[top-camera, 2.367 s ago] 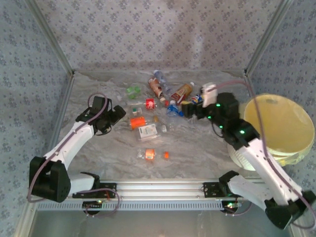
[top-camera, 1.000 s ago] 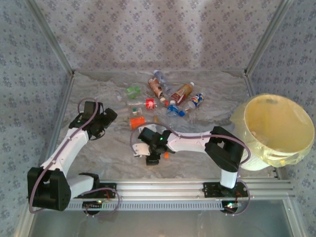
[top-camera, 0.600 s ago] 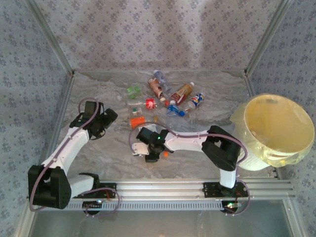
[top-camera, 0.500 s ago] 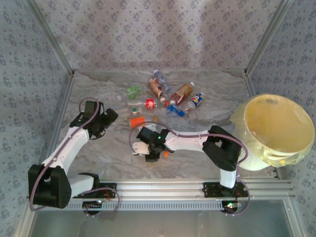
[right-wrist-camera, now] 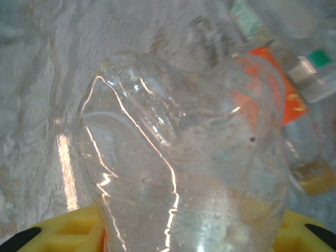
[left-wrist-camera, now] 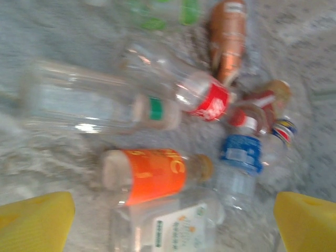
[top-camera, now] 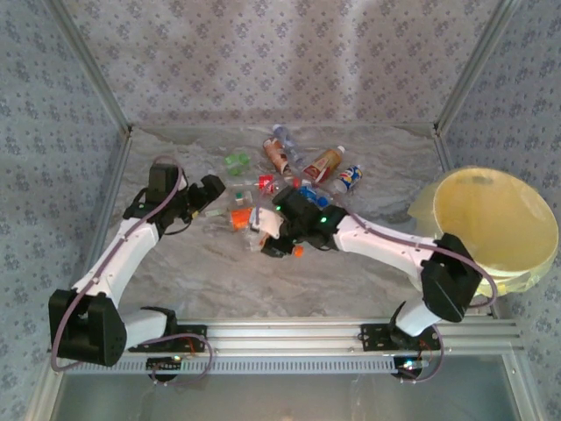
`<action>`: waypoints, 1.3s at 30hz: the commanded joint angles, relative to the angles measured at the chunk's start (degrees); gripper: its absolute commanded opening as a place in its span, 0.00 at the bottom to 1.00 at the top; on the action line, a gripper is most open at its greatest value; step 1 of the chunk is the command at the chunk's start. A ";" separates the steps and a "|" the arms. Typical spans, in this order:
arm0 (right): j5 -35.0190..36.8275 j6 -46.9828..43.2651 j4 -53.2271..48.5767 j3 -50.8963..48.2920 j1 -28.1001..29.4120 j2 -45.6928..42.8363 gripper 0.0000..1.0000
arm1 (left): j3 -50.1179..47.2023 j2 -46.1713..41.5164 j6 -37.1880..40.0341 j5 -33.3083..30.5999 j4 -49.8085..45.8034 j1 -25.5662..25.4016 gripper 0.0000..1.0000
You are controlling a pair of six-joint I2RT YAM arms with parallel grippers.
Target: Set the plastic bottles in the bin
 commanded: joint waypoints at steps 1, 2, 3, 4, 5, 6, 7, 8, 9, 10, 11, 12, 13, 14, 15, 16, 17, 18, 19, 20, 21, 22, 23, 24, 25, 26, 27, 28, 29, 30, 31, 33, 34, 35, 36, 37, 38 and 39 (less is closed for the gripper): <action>-3.61 8.21 -0.88 -0.23 -4.51 -4.98 0.45 | 2.12 0.66 1.72 11.25 7.39 -1.24 0.98; -3.24 9.85 -0.17 -0.66 -5.80 -6.68 0.45 | 2.51 0.90 2.02 13.06 8.43 -1.73 0.98; -3.18 11.33 0.58 -1.16 -6.85 -8.52 0.44 | 2.85 1.11 2.17 14.59 9.18 -2.14 0.98; -2.92 12.39 1.36 -1.68 -7.79 -10.22 0.44 | 3.20 1.33 2.33 16.31 10.21 -2.78 0.98; -2.60 13.54 2.40 -2.35 -8.90 -12.34 0.44 | 3.42 1.51 2.42 17.61 11.20 -3.35 0.98; -2.19 14.79 3.22 -2.81 -9.97 -13.99 0.44 | 3.61 1.64 2.64 18.26 11.72 -3.86 0.98; -1.99 16.45 3.71 -3.05 -11.46 -16.40 0.43 | 4.00 1.78 2.90 18.61 11.97 -4.40 0.98; -1.86 18.01 3.96 -3.09 -13.08 -18.50 0.43 | 4.31 1.95 3.25 18.58 11.78 -4.88 0.98; -1.75 19.40 4.03 -3.02 -14.48 -20.35 0.42 | 4.63 2.15 3.37 18.49 11.68 -5.14 0.98; -2.05 20.73 3.93 -2.93 -16.28 -22.46 0.41 | 4.76 2.35 3.39 18.59 11.90 -5.36 0.98; -2.04 21.70 3.71 -2.72 -18.04 -24.50 0.40 | 4.69 2.49 3.39 18.77 12.34 -5.52 0.98; -1.57 22.38 3.25 -2.50 -19.26 -26.42 0.38 | 4.53 2.66 3.20 19.23 13.23 -5.67 0.98; -1.34 22.81 2.71 -2.11 -20.56 -27.90 0.37 | 4.22 2.77 2.90 19.97 14.40 -5.80 0.98; -0.57 23.18 1.92 -1.54 -21.76 -29.42 0.37 | 3.94 2.88 2.50 20.71 15.71 -5.94 0.98; 0.68 23.54 1.08 -0.88 -22.91 -30.70 0.37 | 3.68 2.96 2.18 21.53 17.01 -6.05 0.98; 2.14 23.83 0.21 -0.05 -24.09 -32.23 0.36 | 3.49 3.14 1.77 22.35 18.02 -6.14 0.98; 4.26 24.02 -0.90 0.71 -25.15 -33.52 0.36 | 3.36 3.33 1.50 22.93 18.78 -6.24 0.98; 6.67 24.12 -2.26 1.64 -26.02 -34.44 0.36 | 3.24 3.48 1.34 23.36 19.31 -6.31 0.98; 9.91 24.12 -3.90 2.65 -27.06 -35.39 0.35 | 3.25 3.58 1.21 23.61 19.78 -6.42 0.98; 12.36 23.97 -5.45 3.03 -27.92 -36.17 0.35 | 3.26 3.69 1.20 23.63 19.92 -6.42 0.98; 14.58 23.63 -6.54 4.78 -28.84 -36.81 0.35 | 3.29 3.81 1.19 23.48 19.93 -6.50 0.98; 16.51 23.35 -7.77 5.68 -29.87 -37.38 0.36 | 3.40 3.97 1.16 23.30 19.93 -6.51 0.98; 18.14 23.26 -8.89 6.28 -30.89 -37.87 0.37 | 3.45 4.07 1.12 23.19 20.01 -6.51 0.98; 19.11 23.32 -10.04 6.98 -32.18 -38.16 0.37 | 3.47 4.26 1.12 23.10 20.07 -6.49 0.98; 19.95 23.33 -11.03 7.69 -33.23 -38.37 0.37 | 3.45 4.36 1.06 23.18 20.19 -6.51 0.98; 20.88 23.55 -12.31 8.64 -34.50 -38.40 0.37 | 3.45 4.50 1.02 23.19 20.24 -6.50 0.98; 21.96 23.82 -13.66 9.65 -35.56 -38.34 0.37 | 3.45 4.63 0.97 23.14 20.35 -6.51 0.98; 23.07 24.22 -15.88 10.87 -37.07 -38.25 0.37 | 3.45 4.70 0.83 22.98 20.27 -6.47 0.98; 23.75 24.47 -17.76 12.23 -38.76 -38.10 0.37 | 3.41 4.81 0.77 22.56 20.20 -6.51 0.98; 24.64 24.48 -19.50 13.33 -40.29 -37.80 0.37 | 3.50 4.94 0.76 22.12 20.04 -6.51 0.98; 25.99 24.56 -21.43 14.47 -42.10 -37.53 0.37 | 3.53 4.99 0.90 21.45 19.70 -6.51 0.98; 28.48 24.41 -23.85 15.38 -45.97 -37.55 0.37 | 3.51 5.39 0.94 19.77 19.17 -6.51 0.98; 29.16 24.30 -24.08 15.12 -47.50 -37.78 0.37 | 3.48 5.54 0.97 19.10 18.98 -6.55 0.98; 29.07 24.22 -24.03 14.54 -49.81 -38.32 0.37 | 3.46 5.87 1.01 18.57 18.87 -6.51 0.98; 28.21 24.23 -23.89 13.93 -52.10 -38.68 0.38 | 3.52 6.17 1.01 18.10 18.68 -6.51 0.98; 27.29 24.59 -23.92 13.47 -54.17 -38.96 0.38 | 3.58 6.42 1.10 17.69 18.36 -6.51 0.98; 25.89 25.15 -23.99 13.03 -56.96 -39.11 0.38 | 3.76 6.72 1.42 16.95 17.80 -6.51 0.98; 24.02 25.87 -24.03 12.66 -59.59 -39.06 0.38 | 3.88 6.93 1.63 16.09 16.97 -6.43 0.98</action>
